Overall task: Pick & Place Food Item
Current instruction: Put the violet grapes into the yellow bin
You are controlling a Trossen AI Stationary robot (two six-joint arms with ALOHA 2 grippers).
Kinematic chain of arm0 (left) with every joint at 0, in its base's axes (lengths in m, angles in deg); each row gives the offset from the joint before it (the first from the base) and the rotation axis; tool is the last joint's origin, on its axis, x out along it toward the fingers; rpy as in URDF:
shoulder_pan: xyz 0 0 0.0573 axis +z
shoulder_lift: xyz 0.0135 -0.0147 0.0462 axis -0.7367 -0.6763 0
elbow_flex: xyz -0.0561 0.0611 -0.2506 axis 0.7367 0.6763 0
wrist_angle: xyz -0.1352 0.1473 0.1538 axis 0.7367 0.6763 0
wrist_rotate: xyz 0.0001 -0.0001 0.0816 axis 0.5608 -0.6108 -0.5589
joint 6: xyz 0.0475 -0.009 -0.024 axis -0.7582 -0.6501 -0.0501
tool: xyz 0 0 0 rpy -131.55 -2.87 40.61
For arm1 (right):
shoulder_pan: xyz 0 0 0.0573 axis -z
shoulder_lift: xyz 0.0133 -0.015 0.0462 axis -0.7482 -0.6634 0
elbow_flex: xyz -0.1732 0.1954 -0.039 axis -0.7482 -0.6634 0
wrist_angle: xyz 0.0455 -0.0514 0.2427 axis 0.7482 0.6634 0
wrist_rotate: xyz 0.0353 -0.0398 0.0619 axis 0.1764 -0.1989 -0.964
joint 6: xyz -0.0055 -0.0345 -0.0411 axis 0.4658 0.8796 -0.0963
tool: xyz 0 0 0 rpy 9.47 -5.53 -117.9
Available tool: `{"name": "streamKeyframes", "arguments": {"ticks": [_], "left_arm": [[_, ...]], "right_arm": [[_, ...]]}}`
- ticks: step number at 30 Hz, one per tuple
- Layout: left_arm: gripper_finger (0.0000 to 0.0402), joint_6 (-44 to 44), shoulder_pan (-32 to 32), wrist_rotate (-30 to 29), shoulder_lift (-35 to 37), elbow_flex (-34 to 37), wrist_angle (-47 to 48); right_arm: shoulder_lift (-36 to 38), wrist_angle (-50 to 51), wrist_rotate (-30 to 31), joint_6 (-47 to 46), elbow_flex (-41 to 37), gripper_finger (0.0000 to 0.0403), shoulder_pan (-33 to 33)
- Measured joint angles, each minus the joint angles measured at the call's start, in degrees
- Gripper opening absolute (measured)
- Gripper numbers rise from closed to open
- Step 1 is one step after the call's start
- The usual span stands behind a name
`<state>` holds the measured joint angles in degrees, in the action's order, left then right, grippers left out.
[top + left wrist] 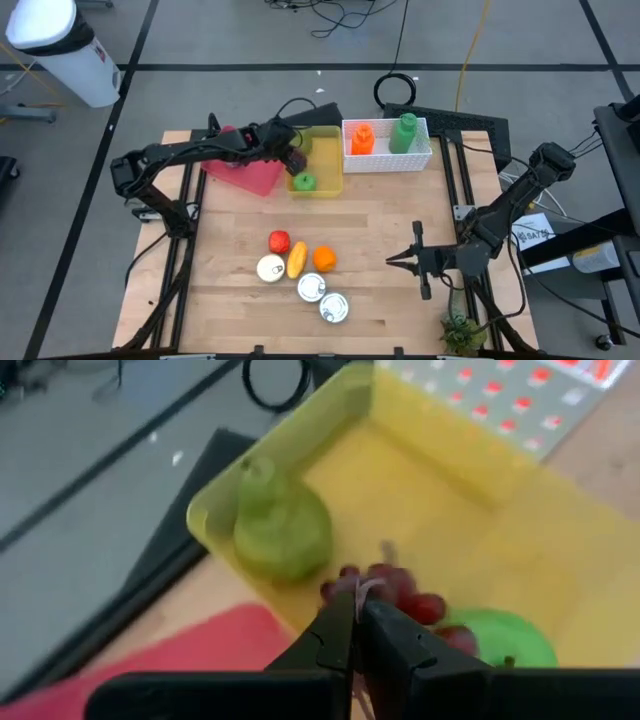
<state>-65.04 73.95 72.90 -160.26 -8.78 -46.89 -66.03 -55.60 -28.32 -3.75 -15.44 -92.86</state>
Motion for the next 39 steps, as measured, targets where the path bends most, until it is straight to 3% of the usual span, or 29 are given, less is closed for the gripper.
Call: {"name": "streamKeyframes", "arguments": {"ticks": [8, 17, 24, 31, 39], "left_arm": [[0.0036, 2.6, -0.3, 0.1, -0.1, 0.0, 0.9], [0.0193, 3.4, 0.6, -1.4, -0.7, 0.0, -2.8], [0.0273, 1.3, 0.8, -10.8, -0.7, 0.0, -3.4], [0.0302, -2.7, 0.8, -13.3, -0.7, 0.0, -4.4], [0.03, -1.9, 0.8, -12.9, -0.7, 0.0, -8.9]], "right_arm": [[0.0, -1.7, 0.0, 0.0, 0.0, 0.0022, 0.0], [0.0, -1.7, -0.2, -0.9, 0.0, 0.0025, 0.0], [0.0, -1.6, -0.1, 1.6, 0.0, 0.0025, 0.1], [0.0, -1.6, -0.1, 1.7, 0.0, 0.0025, 0.1], [0.0, -1.6, -0.1, 1.7, 0.0, 0.0025, 0.1]]}}
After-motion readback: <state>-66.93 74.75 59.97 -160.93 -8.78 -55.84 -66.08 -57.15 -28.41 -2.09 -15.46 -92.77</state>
